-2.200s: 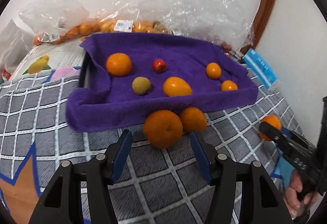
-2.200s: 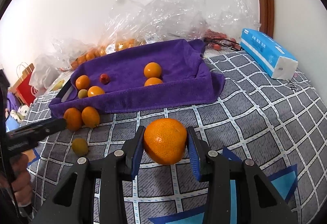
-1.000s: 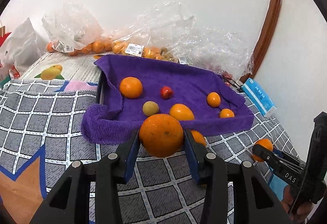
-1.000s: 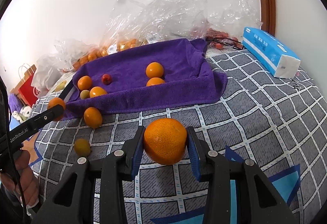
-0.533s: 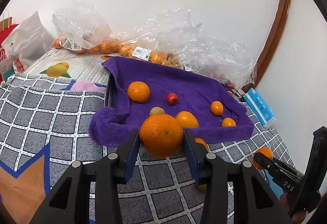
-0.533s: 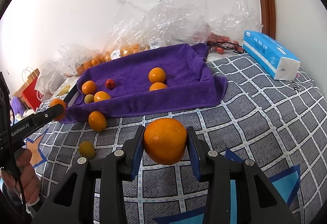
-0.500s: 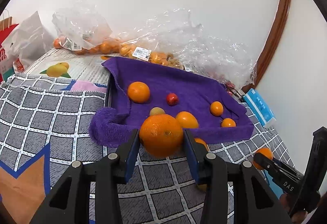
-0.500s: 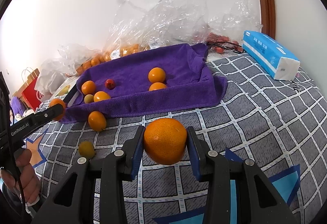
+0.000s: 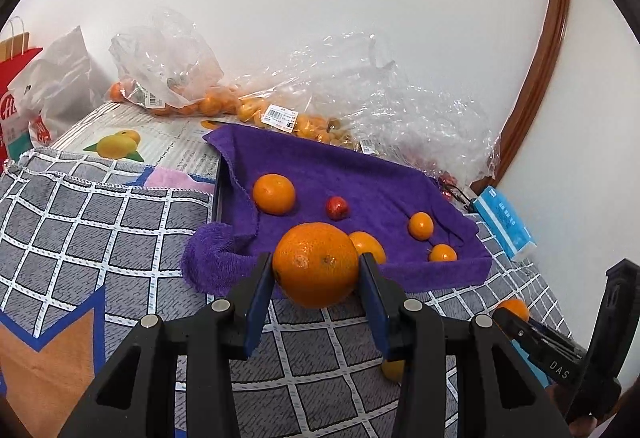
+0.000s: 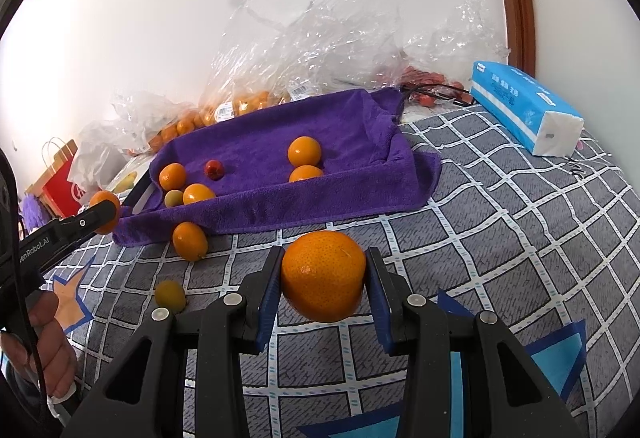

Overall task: Organize fruits
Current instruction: 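Carry both large oranges over the purple towel with both grippers, then lower both oranges onto the towel and open both grippers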

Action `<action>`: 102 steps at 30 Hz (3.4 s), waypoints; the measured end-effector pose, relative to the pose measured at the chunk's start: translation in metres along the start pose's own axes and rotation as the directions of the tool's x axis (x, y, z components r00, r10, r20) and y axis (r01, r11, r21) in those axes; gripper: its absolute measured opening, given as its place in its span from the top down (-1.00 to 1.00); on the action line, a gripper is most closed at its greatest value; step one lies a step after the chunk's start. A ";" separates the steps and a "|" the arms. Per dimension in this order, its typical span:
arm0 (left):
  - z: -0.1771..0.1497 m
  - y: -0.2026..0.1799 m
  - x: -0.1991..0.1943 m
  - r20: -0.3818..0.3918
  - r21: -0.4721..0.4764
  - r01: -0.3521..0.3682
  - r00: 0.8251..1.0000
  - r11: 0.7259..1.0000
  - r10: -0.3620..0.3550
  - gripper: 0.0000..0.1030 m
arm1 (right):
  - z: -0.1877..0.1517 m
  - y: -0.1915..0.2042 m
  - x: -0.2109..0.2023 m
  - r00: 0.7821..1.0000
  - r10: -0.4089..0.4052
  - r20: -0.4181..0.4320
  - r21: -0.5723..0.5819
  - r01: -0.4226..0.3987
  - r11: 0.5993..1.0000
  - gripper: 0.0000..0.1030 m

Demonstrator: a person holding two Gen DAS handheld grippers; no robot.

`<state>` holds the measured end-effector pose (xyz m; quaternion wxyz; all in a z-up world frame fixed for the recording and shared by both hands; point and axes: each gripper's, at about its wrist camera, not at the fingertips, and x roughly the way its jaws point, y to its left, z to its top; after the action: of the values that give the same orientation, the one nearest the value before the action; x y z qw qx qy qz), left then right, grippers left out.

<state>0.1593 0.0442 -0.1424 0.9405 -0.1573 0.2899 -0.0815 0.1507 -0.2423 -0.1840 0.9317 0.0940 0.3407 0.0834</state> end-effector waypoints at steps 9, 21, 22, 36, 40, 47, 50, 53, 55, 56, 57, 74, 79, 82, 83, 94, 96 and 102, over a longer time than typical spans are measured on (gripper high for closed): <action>0.002 0.005 -0.005 0.017 -0.032 0.010 1.000 0.999 -0.009 0.21 | 0.001 0.002 0.000 1.000 -0.023 -0.002 -0.007 0.023 1.000 0.23; 0.005 0.006 -0.011 0.041 -0.046 0.002 0.999 0.999 0.000 0.21 | 0.014 0.009 -0.016 1.000 -0.031 -0.006 -0.033 0.030 0.999 0.23; 0.005 0.007 -0.011 0.046 -0.045 -0.004 0.999 0.999 0.006 0.21 | 0.016 0.010 -0.019 1.000 -0.026 0.002 -0.035 0.026 0.999 0.23; 0.020 0.010 -0.030 0.036 -0.042 -0.072 0.997 0.996 0.074 0.21 | 0.049 0.031 -0.041 0.997 0.034 0.072 -0.061 -0.030 0.998 0.23; 0.026 0.005 -0.037 0.034 -0.015 -0.088 0.996 0.996 0.088 0.21 | 0.054 0.035 -0.041 0.996 0.036 0.078 -0.061 -0.032 0.998 0.23; 0.040 0.002 -0.051 0.034 -0.009 -0.057 0.998 0.998 0.057 0.21 | 0.062 0.040 -0.038 0.996 0.025 0.083 -0.070 -0.020 0.997 0.23; 0.046 0.003 -0.054 0.025 -0.021 -0.042 0.999 0.999 0.043 0.21 | 0.064 0.042 -0.037 0.996 0.022 0.084 -0.076 -0.016 0.997 0.23; 0.050 0.003 -0.055 0.015 -0.031 -0.033 0.999 0.999 0.034 0.21 | 0.066 0.040 -0.036 0.996 0.023 0.085 -0.068 -0.017 0.998 0.23; 0.052 0.002 -0.057 0.023 -0.021 -0.045 0.999 0.999 0.046 0.21 | 0.068 0.039 -0.036 0.996 0.021 0.088 -0.062 -0.015 0.998 0.23; 0.053 0.001 -0.057 0.025 -0.013 -0.055 0.998 0.998 0.055 0.21 | 0.069 0.038 -0.036 0.996 0.017 0.091 -0.060 -0.012 0.998 0.23; 0.054 0.000 -0.056 0.025 -0.006 -0.062 0.998 0.998 0.062 0.21 | 0.069 0.038 -0.037 0.996 0.014 0.093 -0.059 -0.008 0.998 0.23; 0.055 -0.009 -0.041 0.005 0.024 -0.094 0.996 0.995 0.094 0.21 | 0.076 0.029 -0.033 0.995 -0.003 0.097 -0.046 0.008 0.999 0.23; 0.058 -0.008 -0.031 -0.007 0.034 -0.104 0.995 0.994 0.104 0.21 | 0.083 0.029 -0.032 0.994 0.003 0.111 -0.057 0.003 0.998 0.23; 0.061 -0.004 -0.024 -0.019 0.029 -0.107 0.994 0.994 0.108 0.21 | 0.089 0.029 -0.028 0.993 0.011 0.119 -0.059 -0.004 0.998 0.23; 0.063 -0.003 -0.021 -0.027 0.023 -0.107 0.994 0.994 0.108 0.21 | 0.091 0.029 -0.027 0.993 0.013 0.121 -0.059 -0.006 0.998 0.23; 0.092 0.015 -0.004 -0.026 -0.005 -0.129 0.991 0.992 0.129 0.21 | 0.106 0.027 -0.010 0.990 0.017 0.137 -0.074 -0.007 0.997 0.23; 0.095 0.021 0.004 -0.041 -0.032 -0.122 0.992 0.992 0.121 0.21 | 0.110 0.025 -0.006 0.990 0.020 0.141 -0.077 -0.009 0.997 0.23; 0.091 0.020 0.033 -0.078 -0.051 -0.096 0.993 0.994 0.092 0.21 | 0.119 0.016 0.012 0.991 0.023 0.133 -0.078 -0.013 0.997 0.23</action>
<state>0.2392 0.0780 -0.0952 0.9270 -0.1658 0.3346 -0.0351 0.2357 -0.2382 -0.0984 0.9546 0.0664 0.2730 0.0985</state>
